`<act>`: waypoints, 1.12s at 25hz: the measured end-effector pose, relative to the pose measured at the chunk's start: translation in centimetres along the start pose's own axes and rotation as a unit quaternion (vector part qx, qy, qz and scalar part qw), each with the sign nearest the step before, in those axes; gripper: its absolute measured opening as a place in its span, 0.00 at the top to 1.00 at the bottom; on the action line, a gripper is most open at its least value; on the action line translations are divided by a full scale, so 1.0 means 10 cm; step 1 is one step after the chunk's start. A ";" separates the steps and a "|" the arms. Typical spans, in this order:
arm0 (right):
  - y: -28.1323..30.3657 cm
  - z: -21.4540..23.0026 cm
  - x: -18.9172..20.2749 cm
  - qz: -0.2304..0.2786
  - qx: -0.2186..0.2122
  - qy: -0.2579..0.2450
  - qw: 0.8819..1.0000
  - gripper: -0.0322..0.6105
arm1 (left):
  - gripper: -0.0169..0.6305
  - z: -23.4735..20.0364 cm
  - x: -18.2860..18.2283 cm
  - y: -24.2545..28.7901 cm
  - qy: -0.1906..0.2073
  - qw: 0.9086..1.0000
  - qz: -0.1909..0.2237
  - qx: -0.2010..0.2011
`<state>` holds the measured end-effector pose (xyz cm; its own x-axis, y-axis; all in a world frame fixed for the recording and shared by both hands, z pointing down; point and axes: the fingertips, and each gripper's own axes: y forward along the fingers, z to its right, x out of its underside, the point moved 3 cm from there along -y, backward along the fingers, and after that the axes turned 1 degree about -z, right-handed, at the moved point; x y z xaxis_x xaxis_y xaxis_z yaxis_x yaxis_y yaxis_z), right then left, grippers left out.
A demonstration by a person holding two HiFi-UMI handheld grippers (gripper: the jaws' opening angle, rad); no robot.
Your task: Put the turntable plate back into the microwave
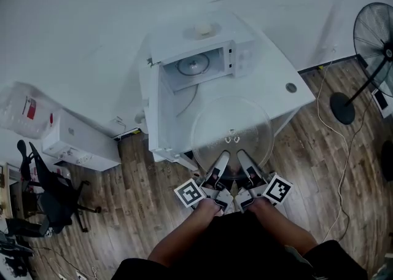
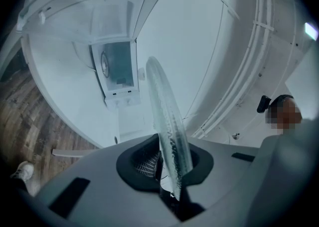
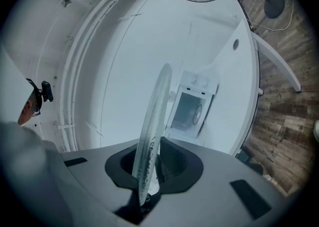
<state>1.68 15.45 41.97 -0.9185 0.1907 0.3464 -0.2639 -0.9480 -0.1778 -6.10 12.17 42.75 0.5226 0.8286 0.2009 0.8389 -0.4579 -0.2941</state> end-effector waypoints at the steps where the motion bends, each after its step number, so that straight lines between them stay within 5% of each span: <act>1: 0.04 0.03 -0.02 -0.002 0.000 0.002 1.000 0.85 | 0.89 -0.02 -0.03 0.03 -0.001 1.000 0.002 -0.001; 28: 1.32 0.68 -0.78 -0.107 -0.023 0.052 0.993 0.85 | 0.89 -0.60 -0.86 1.04 0.018 0.993 0.103 -0.052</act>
<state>7.35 -0.32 43.13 -0.8649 0.4138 0.2840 -0.4671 -0.8707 -0.1538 -0.94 -1.69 43.59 0.6888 0.7021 0.1807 0.7234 -0.6495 -0.2343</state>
